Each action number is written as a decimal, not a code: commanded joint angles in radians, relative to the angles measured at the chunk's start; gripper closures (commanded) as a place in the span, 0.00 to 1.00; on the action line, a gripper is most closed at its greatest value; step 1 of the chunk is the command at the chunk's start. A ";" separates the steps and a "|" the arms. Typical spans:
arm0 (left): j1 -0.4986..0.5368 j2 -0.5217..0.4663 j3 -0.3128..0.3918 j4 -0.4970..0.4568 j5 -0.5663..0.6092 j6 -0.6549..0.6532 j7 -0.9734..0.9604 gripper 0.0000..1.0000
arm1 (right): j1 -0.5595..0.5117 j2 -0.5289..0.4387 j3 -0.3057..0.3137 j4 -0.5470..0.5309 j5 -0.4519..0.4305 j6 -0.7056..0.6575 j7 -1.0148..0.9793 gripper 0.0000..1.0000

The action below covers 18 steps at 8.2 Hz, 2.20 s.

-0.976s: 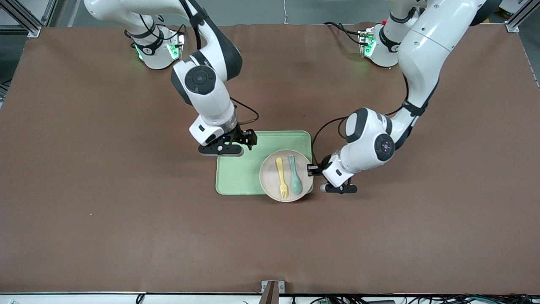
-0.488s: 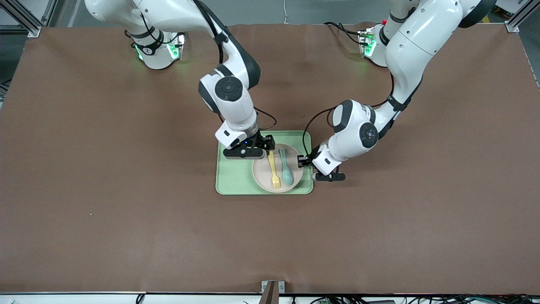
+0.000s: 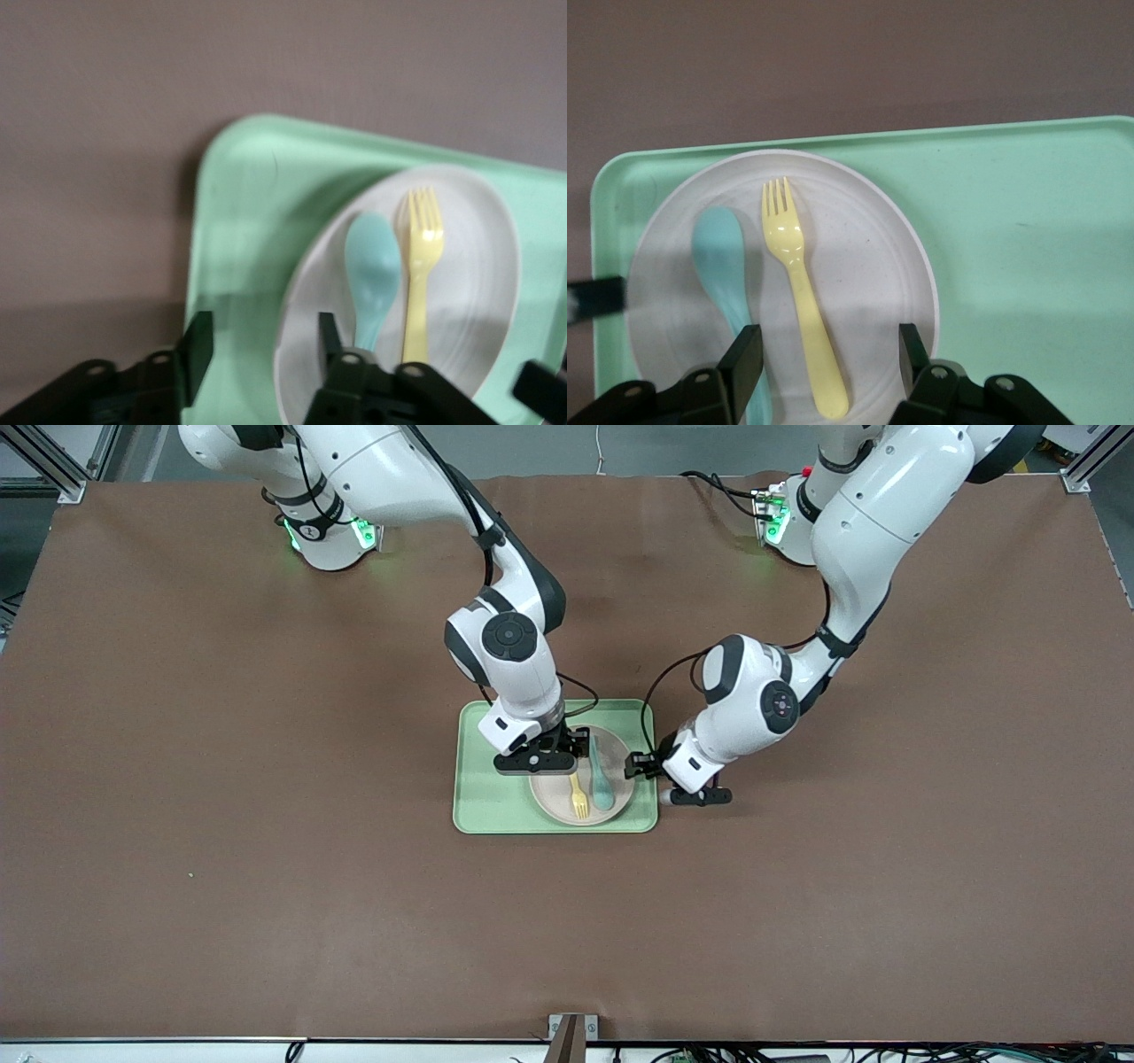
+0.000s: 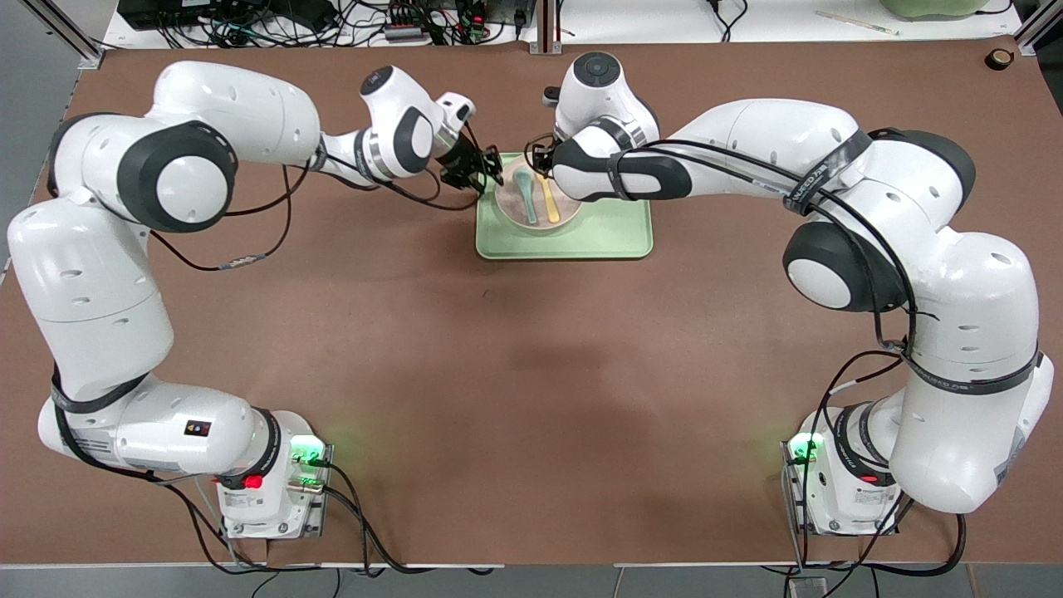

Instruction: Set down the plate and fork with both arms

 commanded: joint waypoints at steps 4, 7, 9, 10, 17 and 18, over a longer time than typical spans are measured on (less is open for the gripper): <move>0.264 -0.272 0.002 -0.028 0.001 -0.046 0.010 0.01 | 0.036 0.087 -0.011 0.030 -0.043 0.035 0.023 0.44; 0.195 -0.466 0.227 -0.021 0.297 -0.352 0.010 0.01 | 0.048 0.104 -0.009 0.039 -0.042 0.032 0.075 0.89; 0.073 -0.618 0.437 -0.020 0.363 -0.533 0.097 0.00 | 0.051 0.103 -0.009 0.039 -0.039 0.020 0.087 1.00; 0.030 -0.722 0.515 -0.020 0.371 -0.657 0.178 0.00 | 0.048 0.097 -0.009 0.036 -0.036 0.010 0.094 1.00; 0.025 -0.733 0.510 0.241 0.422 -1.002 0.264 0.00 | 0.065 0.117 -0.009 0.041 -0.040 -0.008 0.100 0.27; 0.026 -0.726 0.510 0.245 0.420 -1.003 0.273 0.00 | 0.071 0.129 -0.009 0.041 -0.037 -0.008 0.101 0.36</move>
